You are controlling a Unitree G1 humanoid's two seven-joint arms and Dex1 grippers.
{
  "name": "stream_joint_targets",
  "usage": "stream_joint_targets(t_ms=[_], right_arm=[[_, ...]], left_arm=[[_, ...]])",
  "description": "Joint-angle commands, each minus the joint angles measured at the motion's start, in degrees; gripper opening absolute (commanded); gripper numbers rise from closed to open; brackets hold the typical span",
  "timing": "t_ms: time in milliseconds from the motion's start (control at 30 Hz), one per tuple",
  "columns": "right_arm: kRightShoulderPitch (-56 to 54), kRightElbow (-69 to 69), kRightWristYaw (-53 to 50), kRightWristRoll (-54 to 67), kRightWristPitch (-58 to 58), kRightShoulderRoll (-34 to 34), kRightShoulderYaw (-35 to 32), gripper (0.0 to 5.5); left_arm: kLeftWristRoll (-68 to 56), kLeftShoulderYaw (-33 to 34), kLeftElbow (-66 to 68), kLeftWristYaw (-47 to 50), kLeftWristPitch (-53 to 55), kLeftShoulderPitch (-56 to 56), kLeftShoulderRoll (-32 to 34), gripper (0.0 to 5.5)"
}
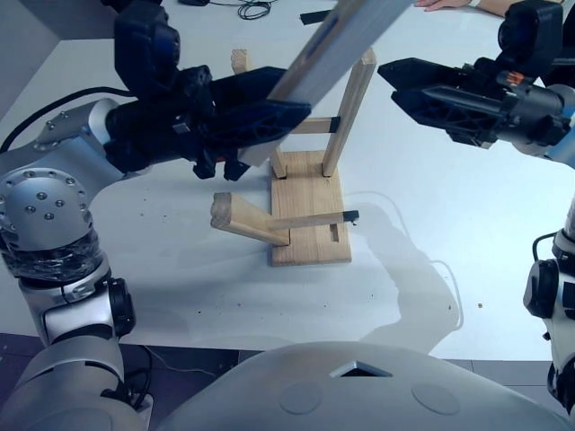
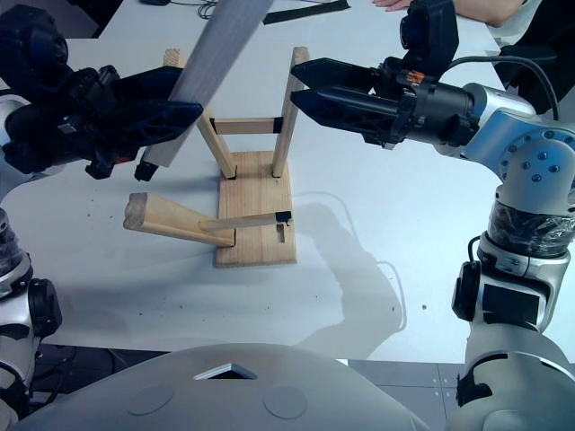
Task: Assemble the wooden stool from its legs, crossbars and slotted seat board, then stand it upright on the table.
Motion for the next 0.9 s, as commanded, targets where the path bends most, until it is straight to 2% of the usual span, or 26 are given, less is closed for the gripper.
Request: stream_joint_targets(t_ms=[33, 333, 900], right_arm=[[-1.9, -1.6, -2.5, 3.4, 0.9, 2.0, 0.1, 3.58], [-2.6, -4.1, -6.6, 7.5, 0.2, 4.5, 0.3, 3.58], [-3.7, -5.1, -7.7, 5.8, -2.0, 6.6, 2.1, 3.58]], left_arm=[[0.2, -1.6, 0.5, 0.4, 0.0, 0.0, -0.4, 2.00], [0.4, -3.6, 2.0, -0.1, 0.6, -0.4, -0.8, 2.00], [2.4, -6.2, 1.9, -1.1, 0.8, 1.3, -1.1, 2.00]])
